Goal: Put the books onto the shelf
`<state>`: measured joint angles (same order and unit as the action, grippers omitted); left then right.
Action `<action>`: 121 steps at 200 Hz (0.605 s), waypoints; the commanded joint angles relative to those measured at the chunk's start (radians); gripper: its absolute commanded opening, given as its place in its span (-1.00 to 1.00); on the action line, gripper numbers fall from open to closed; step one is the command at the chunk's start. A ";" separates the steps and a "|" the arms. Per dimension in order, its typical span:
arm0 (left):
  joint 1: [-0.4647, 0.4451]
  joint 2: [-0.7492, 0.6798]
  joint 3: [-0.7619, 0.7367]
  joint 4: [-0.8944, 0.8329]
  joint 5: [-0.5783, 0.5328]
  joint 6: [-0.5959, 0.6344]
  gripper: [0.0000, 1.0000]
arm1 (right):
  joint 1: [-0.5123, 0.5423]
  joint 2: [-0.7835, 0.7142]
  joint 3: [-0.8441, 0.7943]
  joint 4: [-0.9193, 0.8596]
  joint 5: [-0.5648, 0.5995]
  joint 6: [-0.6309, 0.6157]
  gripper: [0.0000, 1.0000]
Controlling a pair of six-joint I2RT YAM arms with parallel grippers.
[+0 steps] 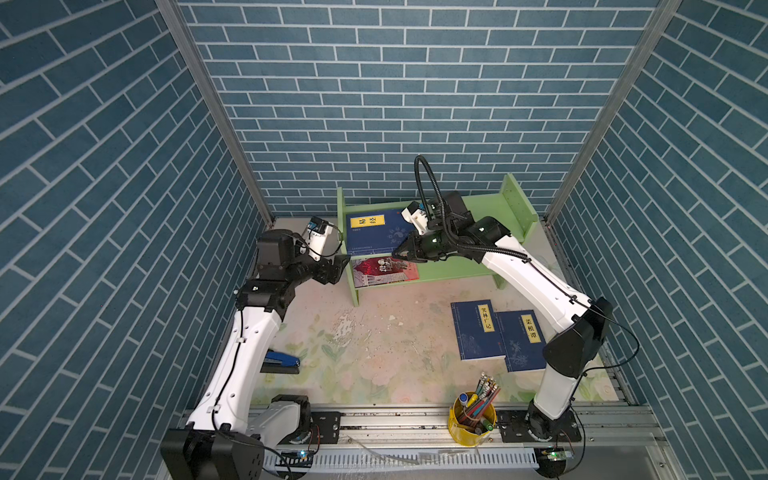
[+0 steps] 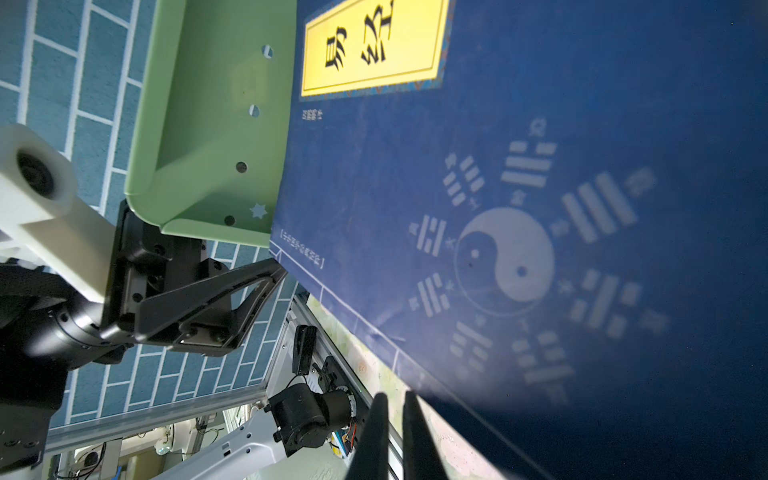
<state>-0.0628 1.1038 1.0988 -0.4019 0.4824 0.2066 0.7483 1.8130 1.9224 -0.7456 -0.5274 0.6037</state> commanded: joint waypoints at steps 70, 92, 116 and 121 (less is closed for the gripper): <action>-0.005 0.000 -0.007 0.031 -0.008 -0.014 0.72 | 0.006 0.053 0.078 -0.065 0.005 -0.048 -0.77; -0.005 -0.001 -0.007 0.028 -0.008 -0.013 0.72 | 0.006 0.062 0.093 -0.078 0.022 -0.053 -0.77; -0.005 -0.005 -0.007 0.025 -0.008 -0.013 0.73 | 0.006 0.062 0.099 -0.077 0.024 -0.055 -0.77; -0.005 -0.005 -0.007 0.025 -0.008 -0.013 0.73 | 0.006 0.062 0.103 -0.078 0.024 -0.055 -0.77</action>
<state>-0.0635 1.1038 1.0988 -0.3832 0.4786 0.1967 0.7502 1.8656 1.9884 -0.7979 -0.5209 0.5934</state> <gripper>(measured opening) 0.862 0.115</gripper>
